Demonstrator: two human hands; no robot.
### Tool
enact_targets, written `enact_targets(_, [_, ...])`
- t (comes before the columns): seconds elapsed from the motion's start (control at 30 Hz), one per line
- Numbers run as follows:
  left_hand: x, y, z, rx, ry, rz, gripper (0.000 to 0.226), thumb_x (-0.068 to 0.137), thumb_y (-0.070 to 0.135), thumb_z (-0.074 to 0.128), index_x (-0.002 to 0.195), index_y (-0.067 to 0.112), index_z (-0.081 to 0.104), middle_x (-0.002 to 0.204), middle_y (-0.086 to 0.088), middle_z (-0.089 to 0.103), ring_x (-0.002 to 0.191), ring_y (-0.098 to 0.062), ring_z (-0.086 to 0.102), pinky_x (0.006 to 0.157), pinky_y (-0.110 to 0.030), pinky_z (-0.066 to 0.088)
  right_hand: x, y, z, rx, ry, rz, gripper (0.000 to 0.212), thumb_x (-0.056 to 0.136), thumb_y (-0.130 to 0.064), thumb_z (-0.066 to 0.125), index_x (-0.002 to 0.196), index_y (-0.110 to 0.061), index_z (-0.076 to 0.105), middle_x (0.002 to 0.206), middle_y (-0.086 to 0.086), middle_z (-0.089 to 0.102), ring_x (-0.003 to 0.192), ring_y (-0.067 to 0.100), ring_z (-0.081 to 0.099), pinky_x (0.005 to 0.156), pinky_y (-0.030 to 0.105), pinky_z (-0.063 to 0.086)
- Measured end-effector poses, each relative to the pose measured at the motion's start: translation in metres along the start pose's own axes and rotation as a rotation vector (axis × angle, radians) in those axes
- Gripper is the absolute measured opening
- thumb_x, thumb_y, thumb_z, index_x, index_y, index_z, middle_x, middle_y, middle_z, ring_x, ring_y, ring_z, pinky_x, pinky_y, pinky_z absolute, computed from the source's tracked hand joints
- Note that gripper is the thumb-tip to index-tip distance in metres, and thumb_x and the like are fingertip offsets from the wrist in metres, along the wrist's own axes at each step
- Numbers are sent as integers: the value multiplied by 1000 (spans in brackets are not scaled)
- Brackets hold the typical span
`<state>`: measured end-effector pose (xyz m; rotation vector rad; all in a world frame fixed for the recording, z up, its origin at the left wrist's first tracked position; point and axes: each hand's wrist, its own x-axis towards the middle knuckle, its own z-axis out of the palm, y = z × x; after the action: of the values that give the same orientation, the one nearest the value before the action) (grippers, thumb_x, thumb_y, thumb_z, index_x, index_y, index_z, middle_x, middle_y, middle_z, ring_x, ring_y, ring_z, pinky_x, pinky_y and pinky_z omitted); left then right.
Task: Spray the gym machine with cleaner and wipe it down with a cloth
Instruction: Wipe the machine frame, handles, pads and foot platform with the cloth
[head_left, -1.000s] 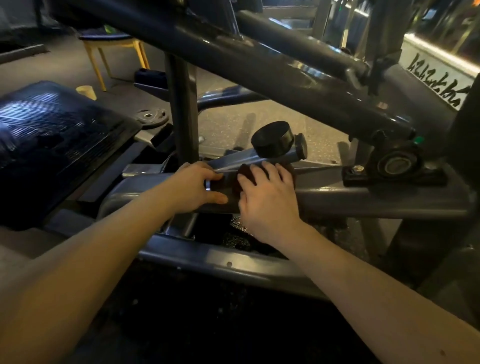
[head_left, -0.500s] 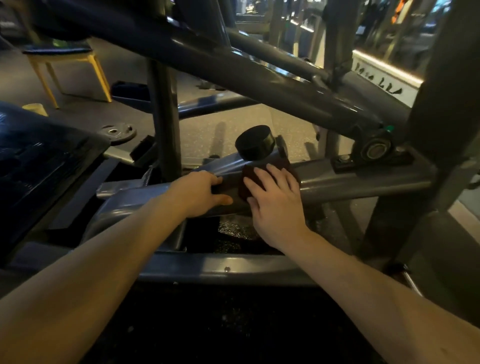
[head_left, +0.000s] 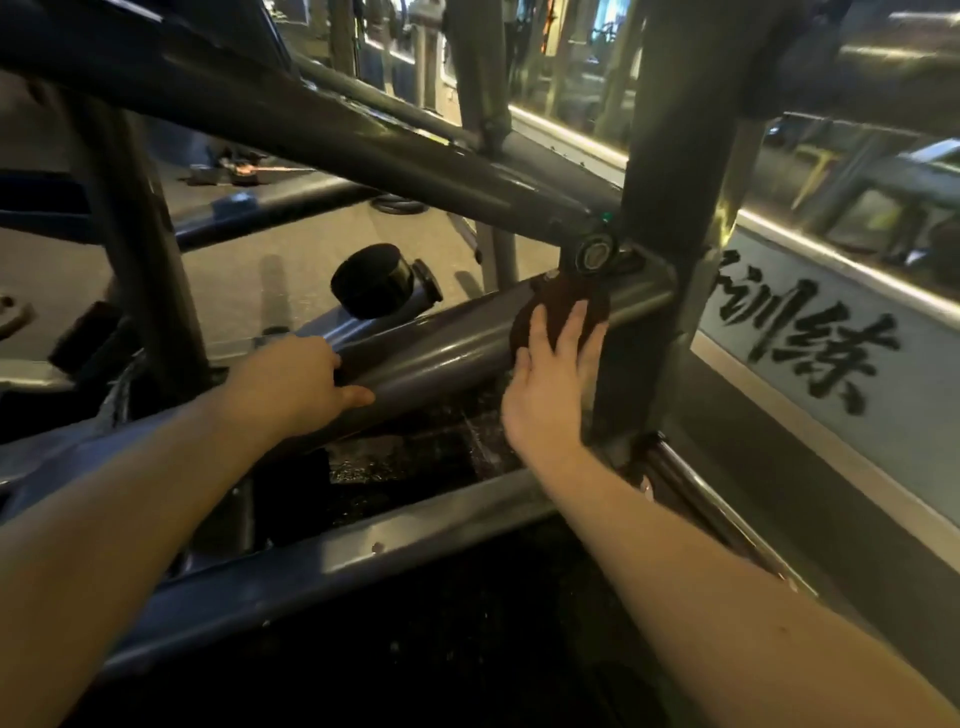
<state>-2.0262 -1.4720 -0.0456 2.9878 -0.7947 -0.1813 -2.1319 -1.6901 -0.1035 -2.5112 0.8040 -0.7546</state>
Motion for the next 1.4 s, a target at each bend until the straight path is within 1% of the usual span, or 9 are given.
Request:
enact_targets(0.17, [17,40,-12,-179,33,138,63,92,47,72,147,24,52,135,-6,59,121,-26,58,100,-41,47,-33,-20,16,239,-90,10,60,111,-23,37,166,-30,13,171,0,-22,156,32,-22,128,52,5])
enact_targets(0.37, [26,40,-7,-92,16,124,70,92,54,68,153,28,45,129,-7,60,116,-26,60,102,-46,51,46,14,-46,123,-13,172,44,109,-12,38,152,-10,45,173,10,5,157,39,-13,128,58,2])
enact_targets(0.53, [20,42,-5,-97,50,152,65,96,54,64,153,27,45,131,-7,61,115,-26,60,91,-38,50,79,29,-65,124,43,260,52,106,-9,40,157,-4,35,169,22,12,156,40,2,125,58,6])
enact_targets(0.63, [21,45,-5,-111,58,107,67,95,52,66,153,28,44,132,-6,60,115,-25,60,88,-36,48,28,-1,-19,86,51,57,54,100,-4,50,154,-2,41,167,27,16,154,47,3,124,66,5])
enact_targets(0.73, [20,46,-4,-109,79,84,67,94,53,67,153,30,44,137,-4,58,119,-23,58,87,-36,46,-33,-27,13,27,-78,-68,62,107,-17,44,164,-25,20,173,2,-10,155,36,-23,127,54,1])
enact_targets(0.8, [18,42,-4,-125,89,99,68,93,55,67,153,33,44,145,-1,54,125,-23,55,92,-38,46,-33,-21,9,-73,-141,-131,60,109,-25,40,164,-33,16,172,-6,-12,154,29,-26,128,53,2])
enact_targets(0.93, [13,34,-5,-126,110,154,68,93,61,64,153,37,44,149,3,52,129,-22,53,92,-38,45,24,7,-30,-275,-101,-284,49,109,-32,37,158,-32,35,170,-6,20,159,23,-4,129,51,-1])
enact_targets(1.2, [-10,-9,10,-287,128,141,49,96,52,63,138,29,60,132,3,62,115,-15,58,95,-36,50,17,-38,-14,-437,-128,-363,46,107,-33,40,152,-27,47,163,0,39,157,33,17,129,48,9])
enact_targets(1.4, [-29,-68,24,-273,136,-6,39,81,75,61,99,41,68,94,15,65,87,-7,63,84,-38,57,-14,-118,19,-276,-464,-788,38,105,-30,50,139,-21,64,151,1,54,148,26,34,121,39,21])
